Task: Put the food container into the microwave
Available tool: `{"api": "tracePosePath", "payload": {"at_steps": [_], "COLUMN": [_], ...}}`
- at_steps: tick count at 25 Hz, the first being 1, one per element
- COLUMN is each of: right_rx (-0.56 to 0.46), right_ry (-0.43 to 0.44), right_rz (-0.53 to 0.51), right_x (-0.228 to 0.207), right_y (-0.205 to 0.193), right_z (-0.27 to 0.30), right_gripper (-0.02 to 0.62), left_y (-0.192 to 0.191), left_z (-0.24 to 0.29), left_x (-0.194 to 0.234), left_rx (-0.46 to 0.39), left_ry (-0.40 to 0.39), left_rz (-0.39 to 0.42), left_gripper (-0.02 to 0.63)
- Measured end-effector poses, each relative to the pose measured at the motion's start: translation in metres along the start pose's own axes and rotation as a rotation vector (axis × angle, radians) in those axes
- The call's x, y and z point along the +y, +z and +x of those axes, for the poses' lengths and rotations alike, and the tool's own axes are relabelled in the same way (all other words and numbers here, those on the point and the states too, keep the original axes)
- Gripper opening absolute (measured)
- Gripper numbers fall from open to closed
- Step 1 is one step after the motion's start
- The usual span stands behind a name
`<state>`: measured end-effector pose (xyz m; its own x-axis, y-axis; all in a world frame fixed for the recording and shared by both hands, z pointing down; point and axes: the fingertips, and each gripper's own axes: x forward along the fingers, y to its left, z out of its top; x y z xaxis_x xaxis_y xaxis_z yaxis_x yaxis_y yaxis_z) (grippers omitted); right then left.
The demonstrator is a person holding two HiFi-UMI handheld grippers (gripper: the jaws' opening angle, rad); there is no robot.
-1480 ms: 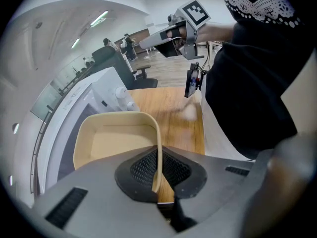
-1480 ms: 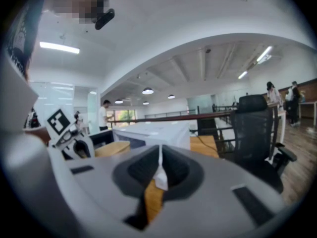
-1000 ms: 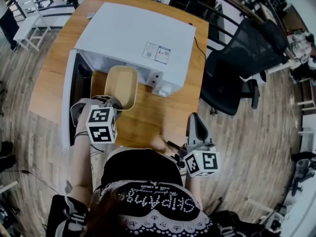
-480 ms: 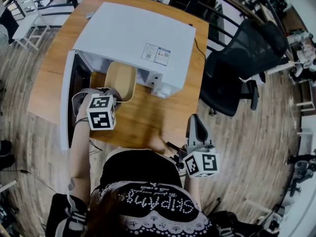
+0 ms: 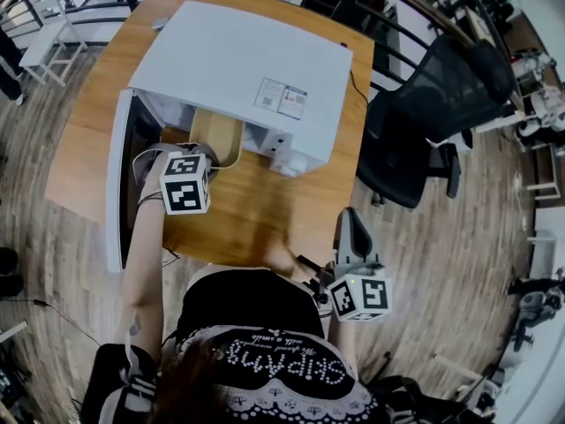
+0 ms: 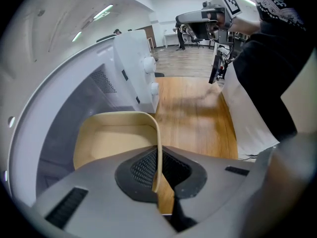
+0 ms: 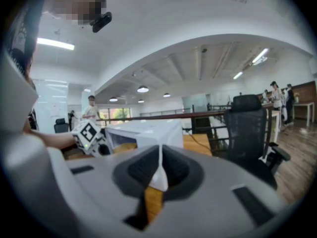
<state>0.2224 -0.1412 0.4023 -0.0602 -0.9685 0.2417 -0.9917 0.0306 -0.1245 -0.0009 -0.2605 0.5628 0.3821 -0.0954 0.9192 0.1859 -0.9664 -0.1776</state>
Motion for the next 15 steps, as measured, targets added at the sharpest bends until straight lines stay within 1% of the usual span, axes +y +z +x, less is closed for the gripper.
{"api": "tracePosePath", "payload": {"at_steps": [7,12,15], "right_rx": [0.011,0.023,0.025], "right_ry": [-0.003,-0.007,-0.009], "right_rz": [0.000,0.001,0.003], "right_x": [0.002,0.000,0.001], "right_y": [-0.004,-0.005,-0.002], "right_z": [0.004,0.004,0.004], "right_gripper": [0.038,0.038,0.038], "left_y": [-0.005,-0.006,-0.007], "left_z": [0.012,0.018,0.020], "left_x": [0.023,0.035,0.044], "left_rx": [-0.012,-0.008,0.001], "left_ry": [0.012,0.018,0.042], "left_rz": [-0.025,-0.020,-0.016], "left_gripper": [0.035,0.035,0.035]}}
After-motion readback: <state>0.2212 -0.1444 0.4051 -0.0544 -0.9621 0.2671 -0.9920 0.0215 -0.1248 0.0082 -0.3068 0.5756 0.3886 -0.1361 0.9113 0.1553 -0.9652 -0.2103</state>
